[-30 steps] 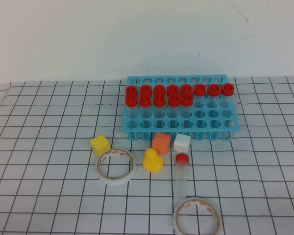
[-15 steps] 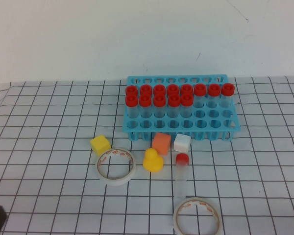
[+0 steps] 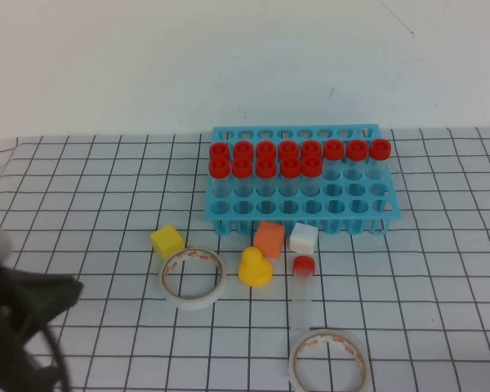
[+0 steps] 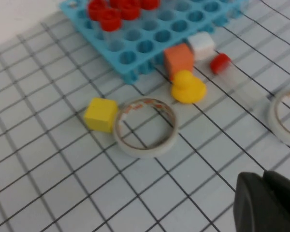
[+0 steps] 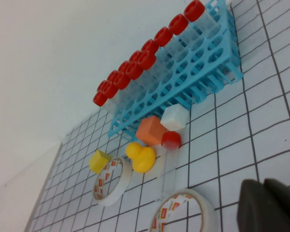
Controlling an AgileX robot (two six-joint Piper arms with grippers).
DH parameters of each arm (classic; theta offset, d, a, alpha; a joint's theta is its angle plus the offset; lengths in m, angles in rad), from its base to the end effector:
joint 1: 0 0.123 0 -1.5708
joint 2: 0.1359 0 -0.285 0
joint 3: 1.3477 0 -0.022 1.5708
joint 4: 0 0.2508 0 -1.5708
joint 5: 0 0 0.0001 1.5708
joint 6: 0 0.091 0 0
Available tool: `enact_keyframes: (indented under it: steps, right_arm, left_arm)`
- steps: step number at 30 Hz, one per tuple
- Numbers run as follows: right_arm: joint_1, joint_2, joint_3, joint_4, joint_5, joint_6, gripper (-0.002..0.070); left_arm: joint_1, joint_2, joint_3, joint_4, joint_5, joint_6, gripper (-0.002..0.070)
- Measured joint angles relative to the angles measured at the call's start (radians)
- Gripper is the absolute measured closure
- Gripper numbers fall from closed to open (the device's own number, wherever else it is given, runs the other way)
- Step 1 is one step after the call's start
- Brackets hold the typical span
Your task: Place the test tubes
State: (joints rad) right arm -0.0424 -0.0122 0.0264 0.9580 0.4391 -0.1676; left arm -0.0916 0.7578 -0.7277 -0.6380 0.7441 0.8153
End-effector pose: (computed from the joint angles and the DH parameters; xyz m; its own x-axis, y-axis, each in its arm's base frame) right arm 0.0507 0.0296 0.1822 -0.3434 0.6493 -0.6786 -0.0938 0.6952 0.7126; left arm 0.1362 -0.0494 0.3357 -0.3880 0.3211 -0.8639 0.5685 0.8212 0.0499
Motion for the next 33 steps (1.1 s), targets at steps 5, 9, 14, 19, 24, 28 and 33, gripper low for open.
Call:
enact_keyframes:
  steps: [5,9,14,19,24,28,33]
  right_arm:
    - [0.0,0.0,0.0,0.0,0.0,-0.016,0.0678]
    - [0.0,0.0,0.0,0.0,0.0,-0.02,0.0678]
    - [0.0,0.0,0.0,0.0,0.0,-0.026,0.0678]
    - [0.0,0.0,0.0,0.0,0.0,-0.063,0.0678]
    - [0.0,0.0,0.0,0.0,0.001,-0.086,0.0678]
    - [0.0,0.0,0.0,0.0,0.001,-0.096,0.0678]
    - [0.0,0.0,0.0,0.0,0.001,-0.098,0.0678]
  left_arm:
    - [-0.156,0.163,-0.093,0.151,0.013,-0.089,0.0677]
    - [-0.296,0.311,-0.171,0.333,0.015,-0.225,0.0677]
    - [-0.451,0.49,-0.265,0.523,0.027,-0.379,0.0677]
    - [-0.561,0.686,-0.395,0.638,0.06,-0.494,0.0677]
    - [-0.621,0.869,-0.531,0.721,0.123,-0.585,0.0674]
    - [-0.643,0.989,-0.642,0.734,0.181,-0.624,0.0608]
    - [-0.647,1.113,-0.766,0.704,0.228,-0.726,0.0413]
